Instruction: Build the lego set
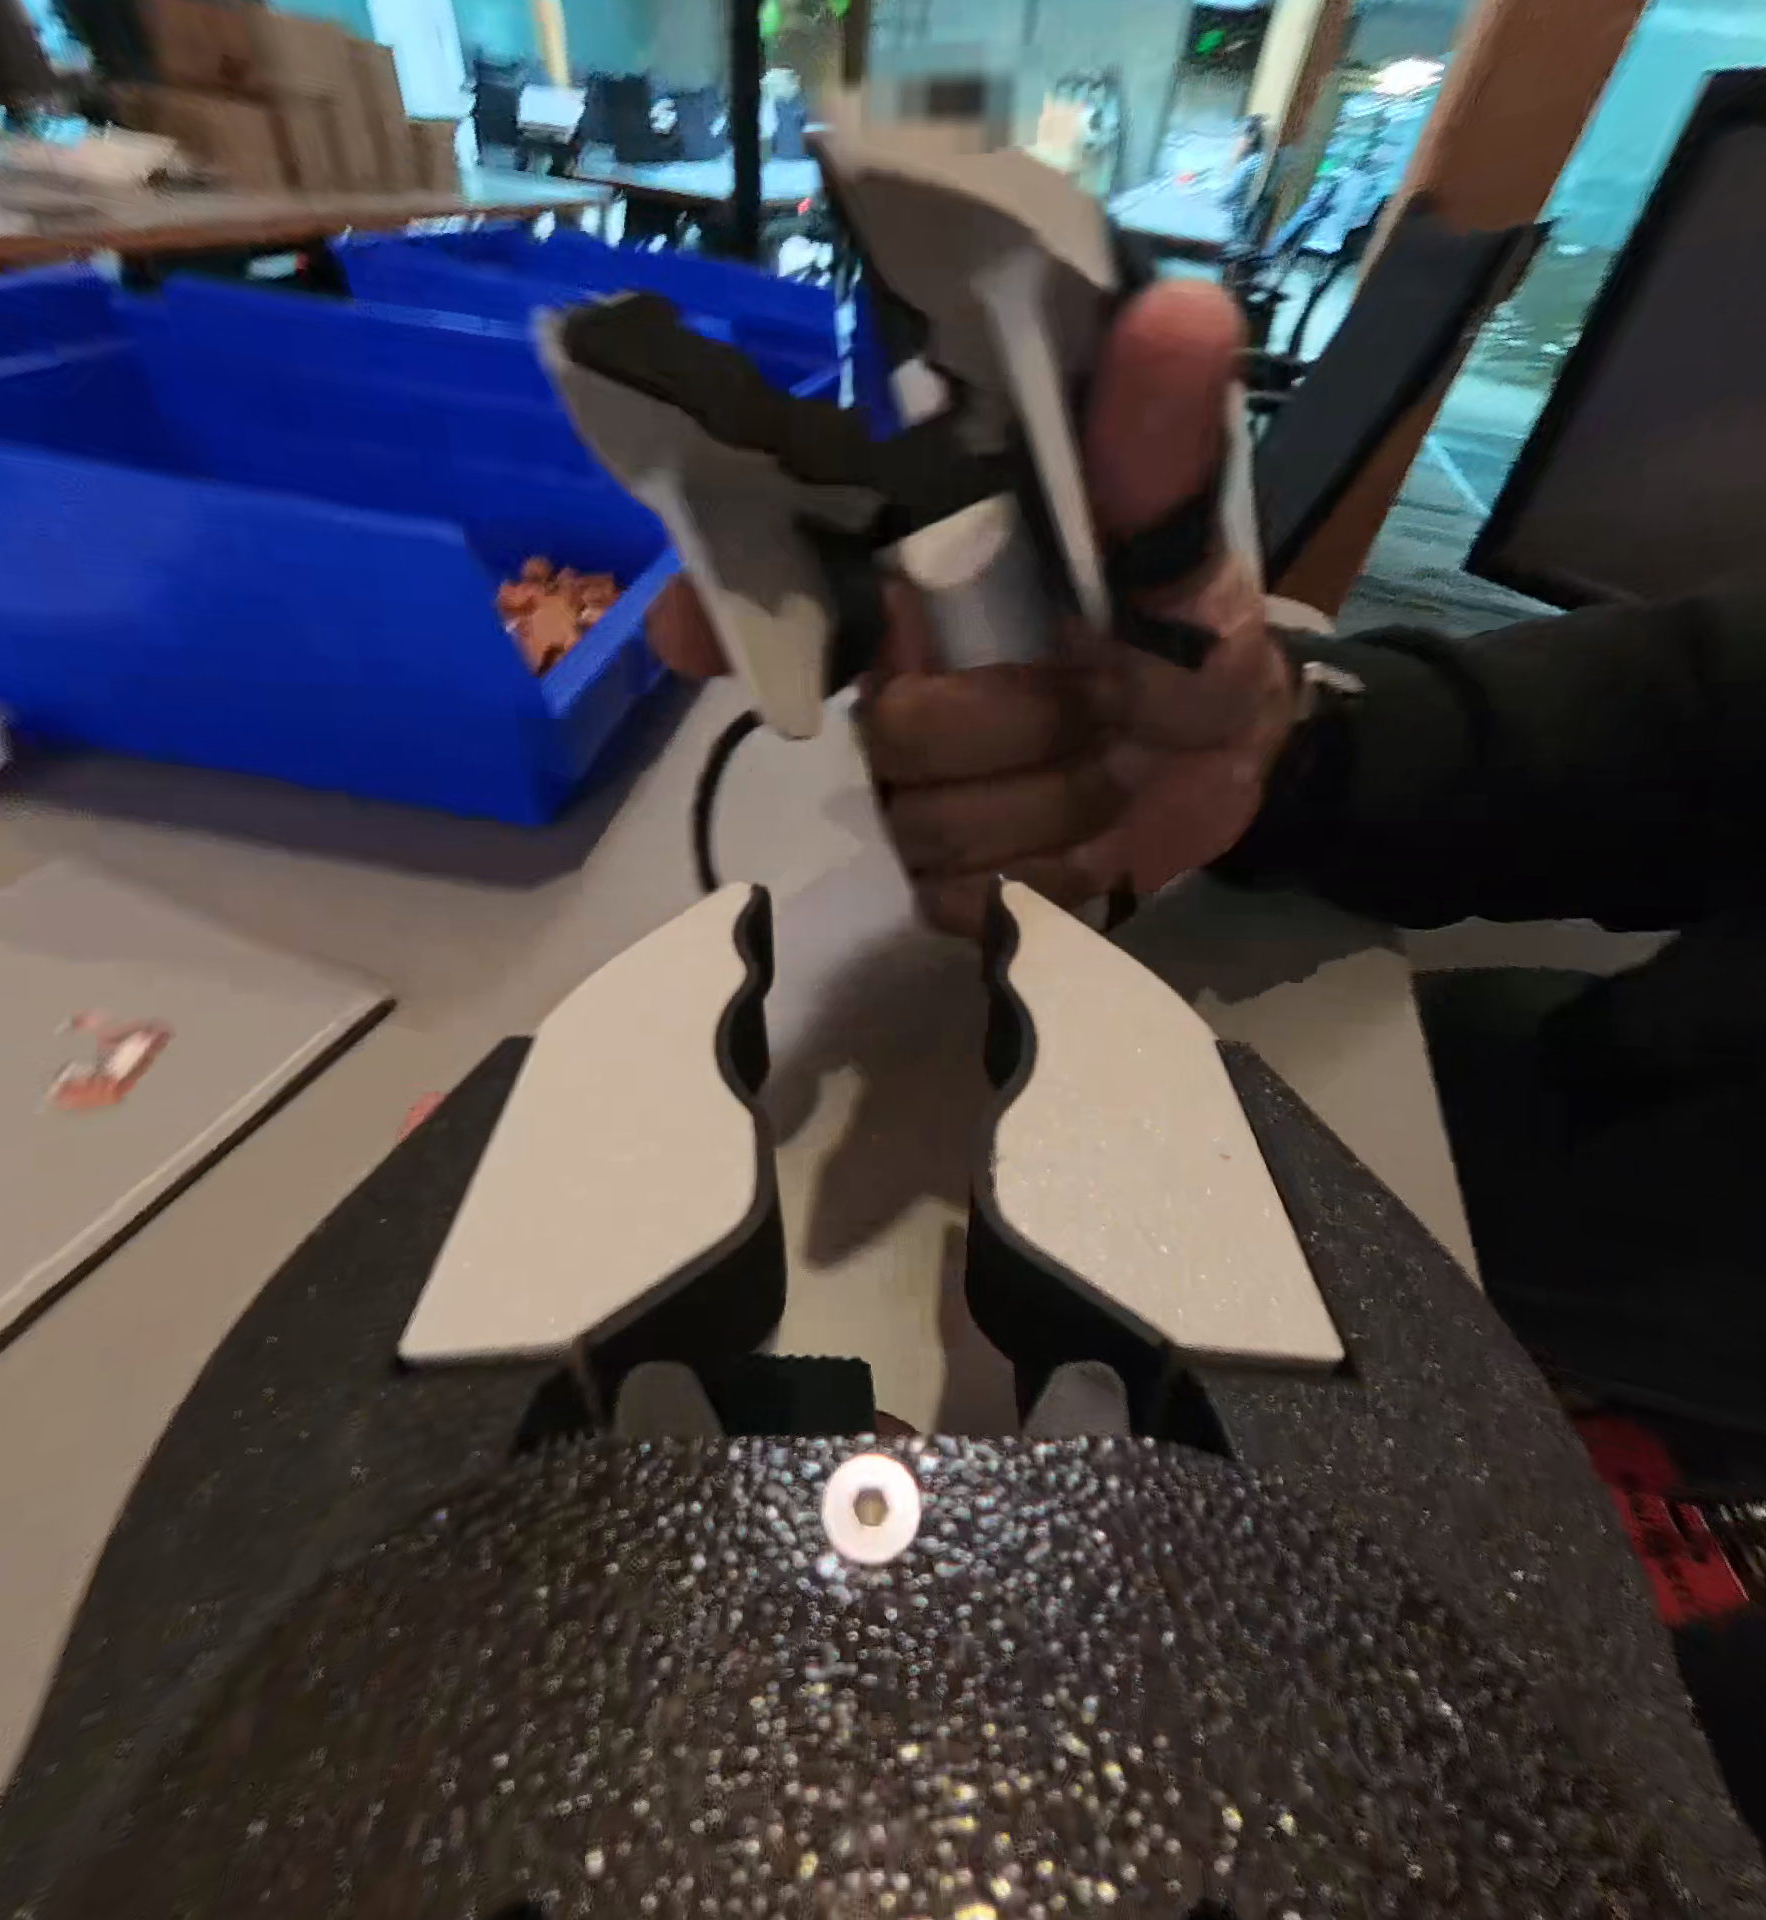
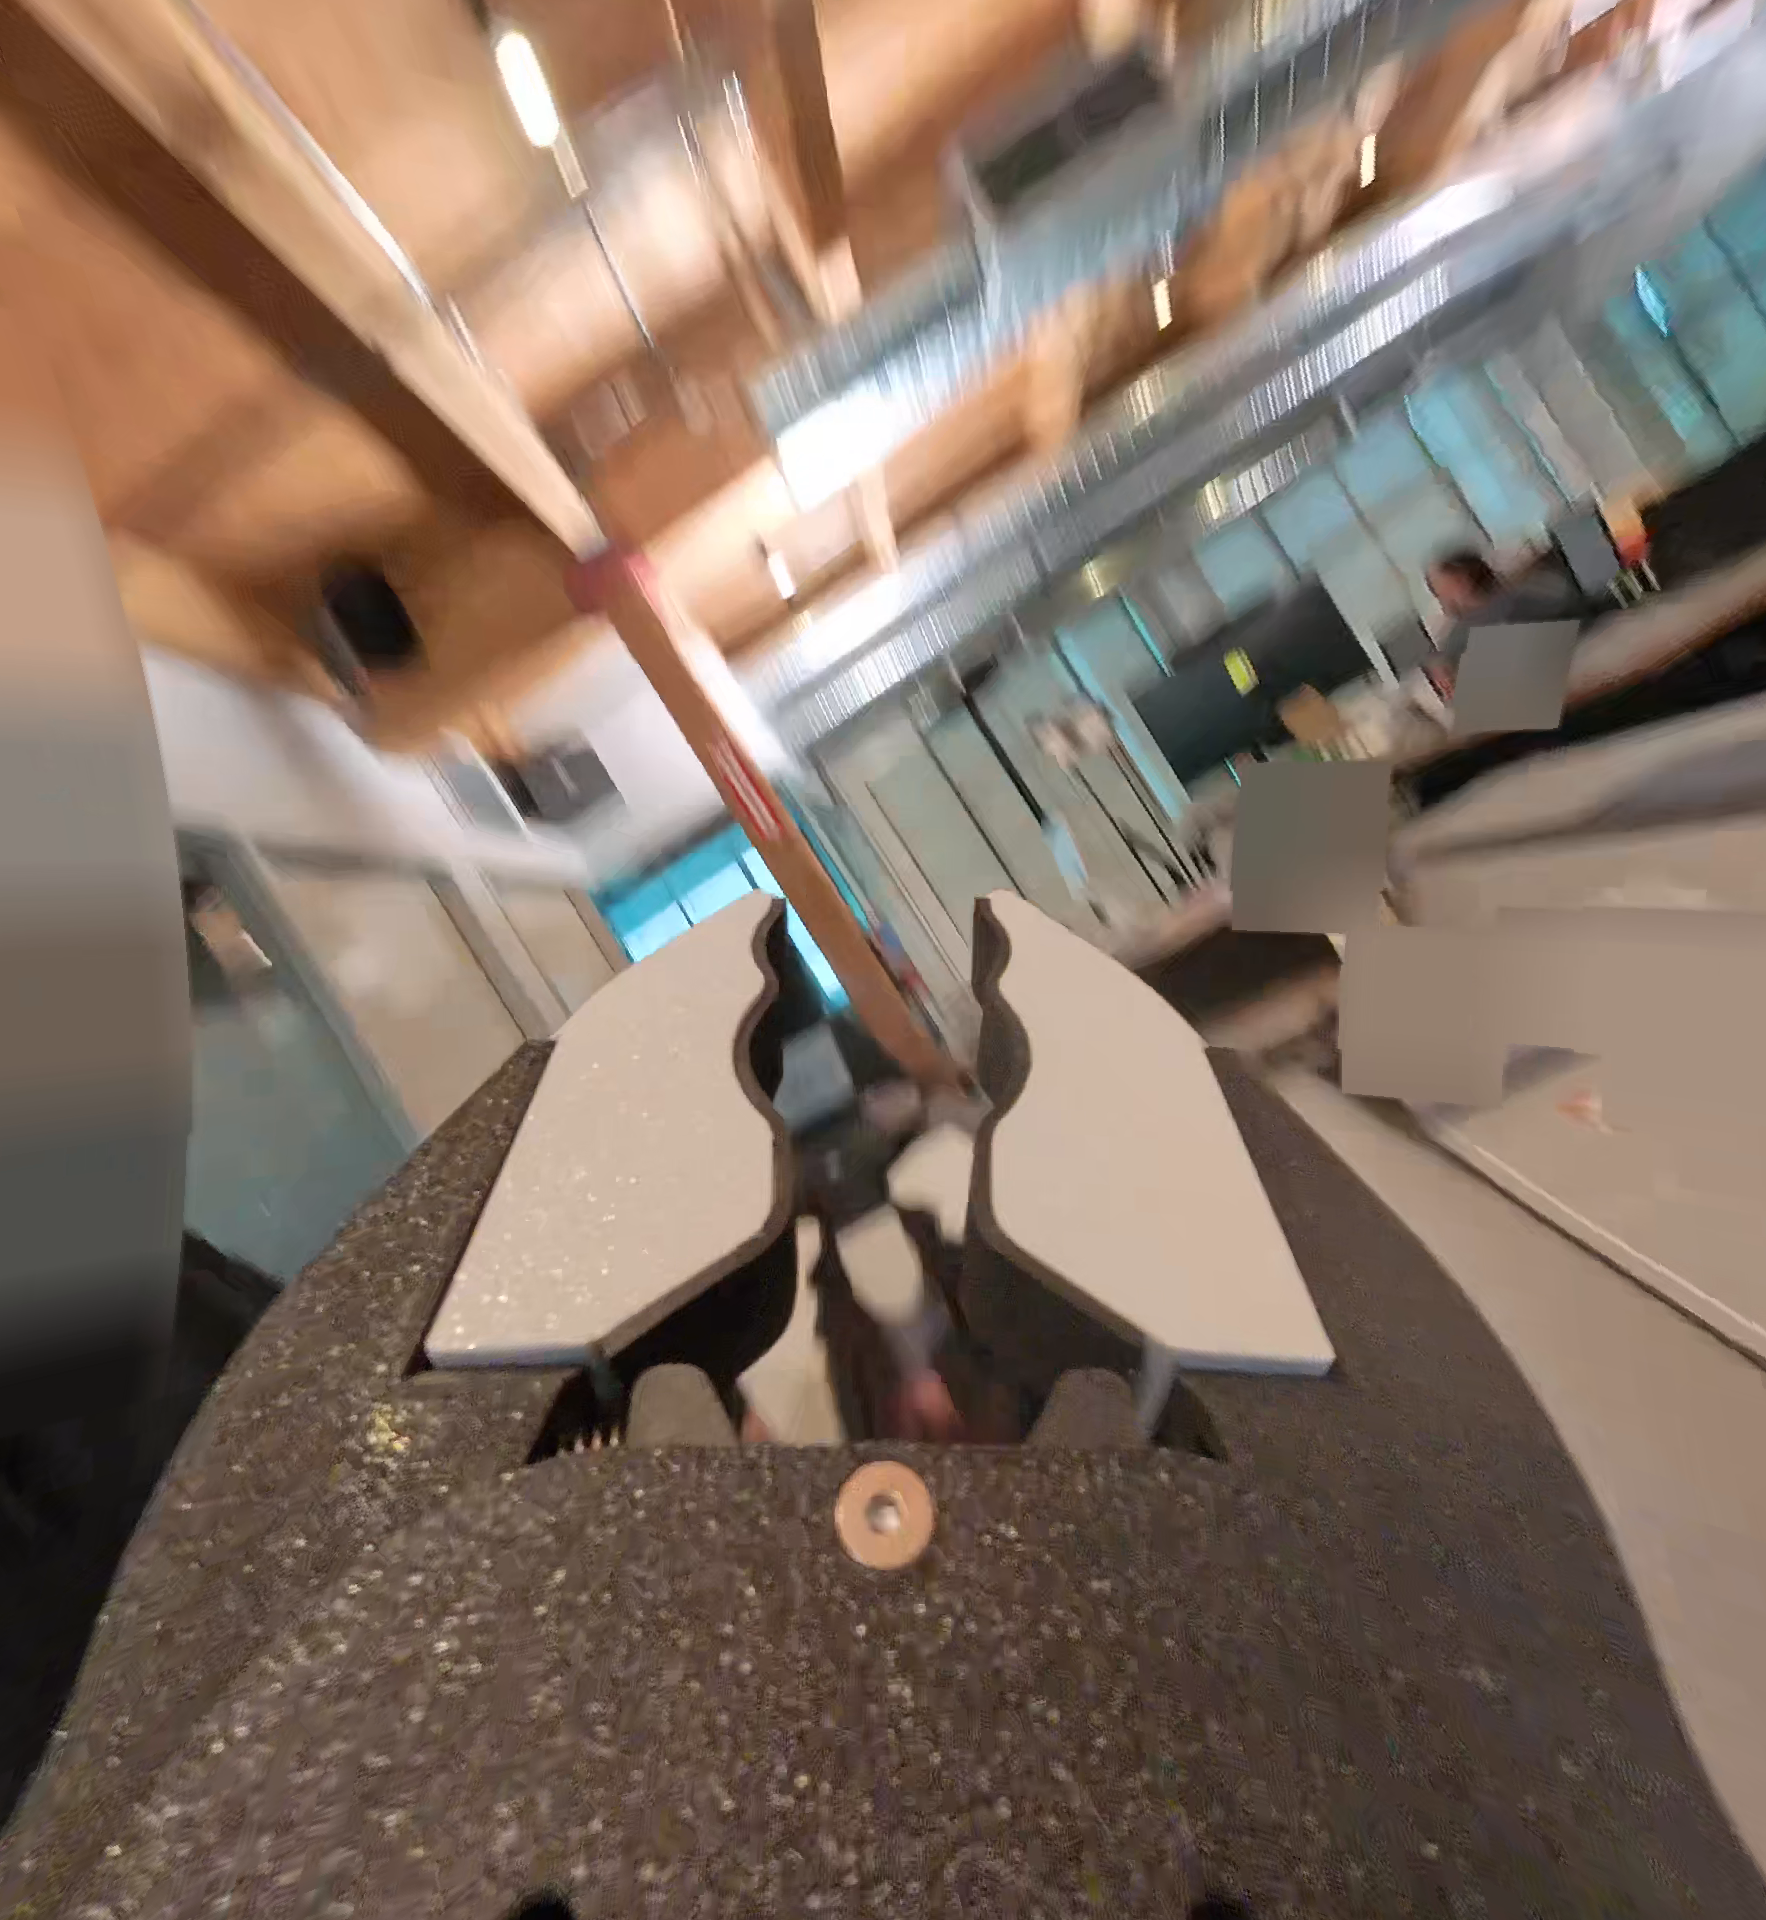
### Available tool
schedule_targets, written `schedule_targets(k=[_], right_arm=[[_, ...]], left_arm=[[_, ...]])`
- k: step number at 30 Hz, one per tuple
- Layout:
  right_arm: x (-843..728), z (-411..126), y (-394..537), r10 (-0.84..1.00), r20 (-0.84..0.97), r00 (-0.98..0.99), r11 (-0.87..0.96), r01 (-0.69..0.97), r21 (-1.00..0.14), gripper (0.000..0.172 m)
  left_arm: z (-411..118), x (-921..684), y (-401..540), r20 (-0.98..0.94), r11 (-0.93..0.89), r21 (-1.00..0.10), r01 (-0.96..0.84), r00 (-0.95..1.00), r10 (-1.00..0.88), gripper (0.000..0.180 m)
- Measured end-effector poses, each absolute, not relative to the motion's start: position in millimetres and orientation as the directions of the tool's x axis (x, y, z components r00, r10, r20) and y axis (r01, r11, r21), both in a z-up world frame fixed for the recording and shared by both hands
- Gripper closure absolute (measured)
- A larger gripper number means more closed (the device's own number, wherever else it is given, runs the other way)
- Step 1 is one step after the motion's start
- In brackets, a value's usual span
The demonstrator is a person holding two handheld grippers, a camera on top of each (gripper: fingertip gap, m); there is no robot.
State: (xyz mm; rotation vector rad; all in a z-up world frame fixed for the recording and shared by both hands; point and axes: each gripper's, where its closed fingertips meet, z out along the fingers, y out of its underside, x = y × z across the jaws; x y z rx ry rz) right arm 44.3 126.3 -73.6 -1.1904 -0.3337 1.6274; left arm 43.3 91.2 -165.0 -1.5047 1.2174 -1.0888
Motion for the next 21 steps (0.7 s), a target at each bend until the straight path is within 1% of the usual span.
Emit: schedule_targets(k=[2,3,4,5,8,11,14,17,19,21], right_arm=[[64.1,-52.3,124.3,0.848,-0.521,-0.103,-0.418,-0.734,-0.535,0.139],[71.3,-45.4,121.6,0.848,-0.506,-0.158,-0.425,-0.773,-0.471,0.140],[76.5,-40.5,118.4,0.855,-0.485,-0.182,-0.419,-0.793,-0.442,0.141],[81.2,-35.6,114.5,0.870,-0.460,-0.181,-0.396,-0.811,-0.431,0.141],[97.9,-23.9,107.0,0.901,-0.406,-0.154,-0.320,-0.866,-0.383,0.139],[106.7,-18.4,101.1,0.903,-0.380,-0.199,-0.327,-0.893,-0.310,0.138],[96.9,-16.5,92.0,0.904,-0.353,-0.239,-0.355,-0.881,-0.312,0.135],[89.4,-15.1,85.3,0.907,-0.333,-0.258,-0.370,-0.866,-0.337,0.131],[88.5,-14.0,81.6,0.917,-0.312,-0.248,-0.355,-0.866,-0.354,0.131],[90.0,-13.3,81.7,0.924,-0.312,-0.221,-0.332,-0.869,-0.367,0.134]], left_arm=[[-156.9,55.1,71.9,0.024,-0.034,-0.986,-0.165,0.064,-0.998,0.143],[-153.6,59.4,65.8,-0.010,0.002,-0.989,-0.149,0.053,-0.999,0.141],[-149.3,61.4,66.1,-0.045,0.034,-0.991,-0.127,0.083,-0.996,0.136],[-147.3,61.4,66.2,-0.072,0.061,-0.991,-0.117,0.098,-0.993,0.135],[-149.3,59.3,56.6,-0.070,0.065,-0.991,-0.114,0.040,-0.997,0.139],[-154.2,61.8,45.2,-0.102,0.103,-0.986,-0.132,-0.014,-0.995,0.141],[-164.2,67.9,39.6,-0.181,0.184,-0.965,-0.187,-0.034,-0.983,0.139],[-165.6,66.2,34.3,-0.243,0.249,-0.948,-0.198,-0.054,-0.969,0.139],[-168.4,63.3,34.0,-0.258,0.264,-0.940,-0.216,-0.054,-0.965,0.144],[-172.2,60.0,28.1,-0.170,0.193,-0.952,-0.236,-0.114,-0.979,0.160]])
